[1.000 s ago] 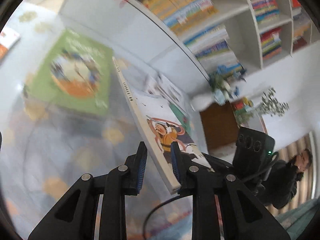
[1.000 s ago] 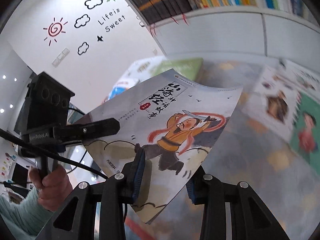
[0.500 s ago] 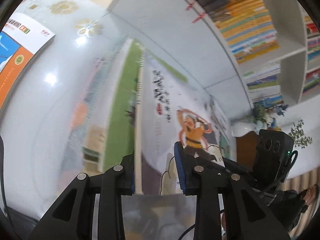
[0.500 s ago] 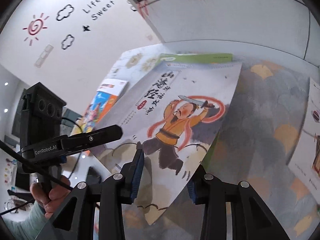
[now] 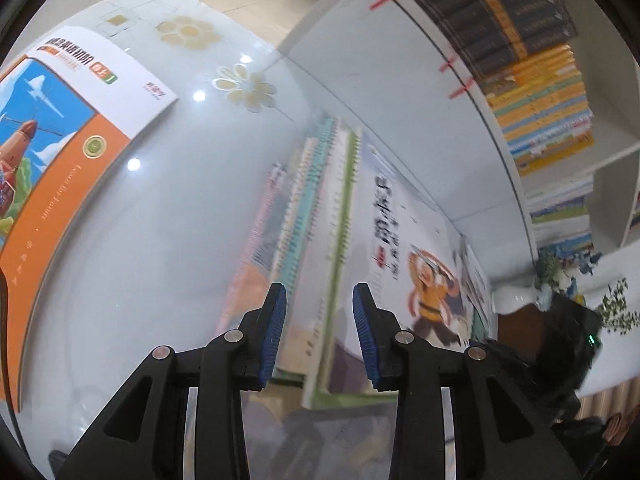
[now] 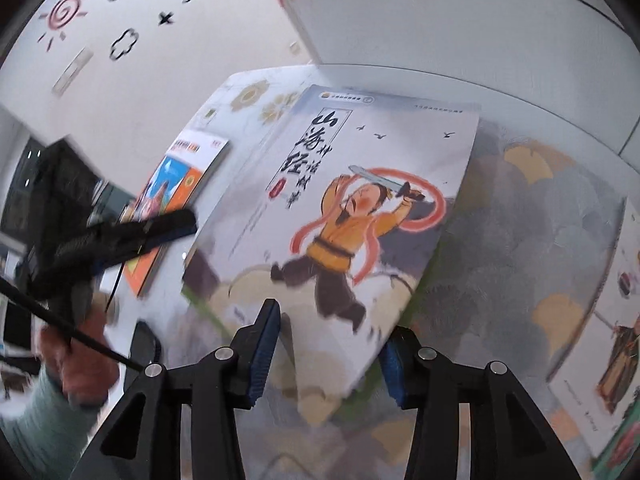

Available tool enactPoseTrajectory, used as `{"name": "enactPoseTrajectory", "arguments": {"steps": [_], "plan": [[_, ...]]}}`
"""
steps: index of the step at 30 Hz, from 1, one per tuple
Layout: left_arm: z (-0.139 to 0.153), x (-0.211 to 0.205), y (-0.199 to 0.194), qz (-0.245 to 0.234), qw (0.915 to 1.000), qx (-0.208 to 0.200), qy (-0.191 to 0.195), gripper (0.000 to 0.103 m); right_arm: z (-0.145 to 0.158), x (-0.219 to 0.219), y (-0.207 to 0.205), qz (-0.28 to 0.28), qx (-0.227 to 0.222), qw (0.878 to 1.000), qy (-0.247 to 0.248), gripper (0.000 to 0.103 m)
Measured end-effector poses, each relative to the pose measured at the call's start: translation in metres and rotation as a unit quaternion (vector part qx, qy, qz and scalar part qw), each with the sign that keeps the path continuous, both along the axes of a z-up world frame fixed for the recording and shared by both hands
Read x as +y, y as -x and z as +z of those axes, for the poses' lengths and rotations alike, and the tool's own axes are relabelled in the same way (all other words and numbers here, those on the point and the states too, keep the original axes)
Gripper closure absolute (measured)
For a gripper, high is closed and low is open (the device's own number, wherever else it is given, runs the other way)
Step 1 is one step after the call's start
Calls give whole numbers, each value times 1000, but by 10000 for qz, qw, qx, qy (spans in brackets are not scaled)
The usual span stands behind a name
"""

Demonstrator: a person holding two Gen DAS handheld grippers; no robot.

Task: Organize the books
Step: 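Lower the warrior-cover book onto the stack and open the left gripper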

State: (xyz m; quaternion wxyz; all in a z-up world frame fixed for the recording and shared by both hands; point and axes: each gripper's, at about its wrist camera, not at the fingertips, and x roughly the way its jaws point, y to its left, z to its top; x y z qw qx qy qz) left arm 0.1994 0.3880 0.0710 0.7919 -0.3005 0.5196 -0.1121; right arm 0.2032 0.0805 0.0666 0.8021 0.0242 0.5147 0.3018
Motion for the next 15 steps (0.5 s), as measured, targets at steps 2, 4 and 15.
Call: {"name": "enactPoseTrajectory", "arguments": {"steps": [2,4,15], "plan": [[-5,5,-2,200,9997,41,-95,71,2,-17,3,-240,-191,9994,156,58],[-10,9,-4,395,9992,98,38,71,-4,-39,-5,-720,-78,9971,256,58],[-17,4,-8,285,9982,195,480,70,-31,-28,-35,-1383,478,9819,1202,71]]}}
